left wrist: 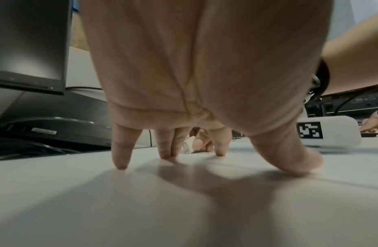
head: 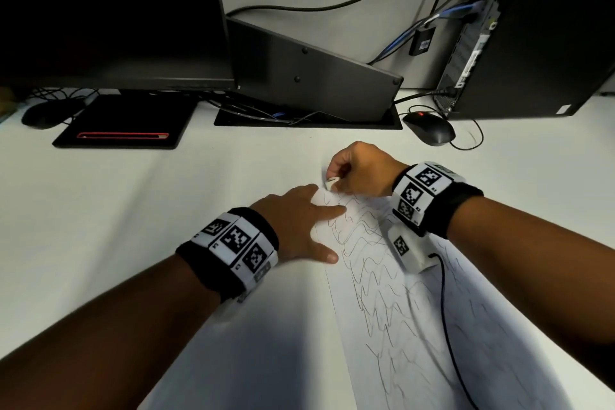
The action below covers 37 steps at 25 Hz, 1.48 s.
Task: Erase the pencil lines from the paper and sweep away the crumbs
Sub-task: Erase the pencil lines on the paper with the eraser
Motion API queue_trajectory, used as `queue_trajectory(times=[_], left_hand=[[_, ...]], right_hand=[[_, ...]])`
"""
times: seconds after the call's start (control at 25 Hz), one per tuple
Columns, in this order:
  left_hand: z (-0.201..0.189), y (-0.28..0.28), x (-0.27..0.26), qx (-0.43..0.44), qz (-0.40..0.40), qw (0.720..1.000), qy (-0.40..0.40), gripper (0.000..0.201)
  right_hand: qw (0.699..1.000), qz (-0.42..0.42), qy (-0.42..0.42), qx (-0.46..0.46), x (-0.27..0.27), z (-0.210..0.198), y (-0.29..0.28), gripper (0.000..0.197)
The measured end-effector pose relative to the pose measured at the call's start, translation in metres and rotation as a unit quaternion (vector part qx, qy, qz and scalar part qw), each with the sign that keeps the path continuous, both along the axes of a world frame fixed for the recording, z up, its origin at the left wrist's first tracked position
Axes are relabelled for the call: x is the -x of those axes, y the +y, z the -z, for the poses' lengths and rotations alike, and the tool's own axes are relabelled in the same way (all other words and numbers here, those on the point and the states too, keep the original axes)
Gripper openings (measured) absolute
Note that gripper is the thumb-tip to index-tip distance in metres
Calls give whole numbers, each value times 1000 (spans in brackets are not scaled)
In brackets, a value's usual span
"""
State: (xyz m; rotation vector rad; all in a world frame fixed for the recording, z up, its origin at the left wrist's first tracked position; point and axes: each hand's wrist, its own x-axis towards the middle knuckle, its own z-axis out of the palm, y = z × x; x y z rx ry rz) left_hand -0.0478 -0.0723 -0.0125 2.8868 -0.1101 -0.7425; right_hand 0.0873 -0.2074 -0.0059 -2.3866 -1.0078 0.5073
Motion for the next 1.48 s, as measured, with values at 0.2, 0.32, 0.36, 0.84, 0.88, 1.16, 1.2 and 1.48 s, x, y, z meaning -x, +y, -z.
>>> queue_trajectory(times=[0.2,0.32,0.36,0.84,0.88,1.16,1.2,1.48], left_hand=[[0,-5,-1,-24,34,999,-4,86],[-2,-5,-5,-34,44,998,-4,86],[-3,-5,-5,-35,44,998,-3,86],[0,-5,-9,-60,68,996,15,88],[0,-5,-9,-59,67,996,17,89],[1,-6,-8,-64,66,996,20,92],[1,-6,-9,-60,67,996,20,92],[3,-7,-10,-62,65,996,31,95]], right_hand=[[997,-58,-55,15,4,-4,3,7],[990,-111,-66,61,8,-7,4,9],[988,-120,-60,72,7,-7,6,10],[990,-92,-84,63,5,-6,9,13],[990,-99,-77,64,6,-6,8,12],[990,-104,-83,45,6,-6,3,12],[988,-122,-78,50,9,-7,3,13],[985,-126,-89,80,5,-14,6,14]])
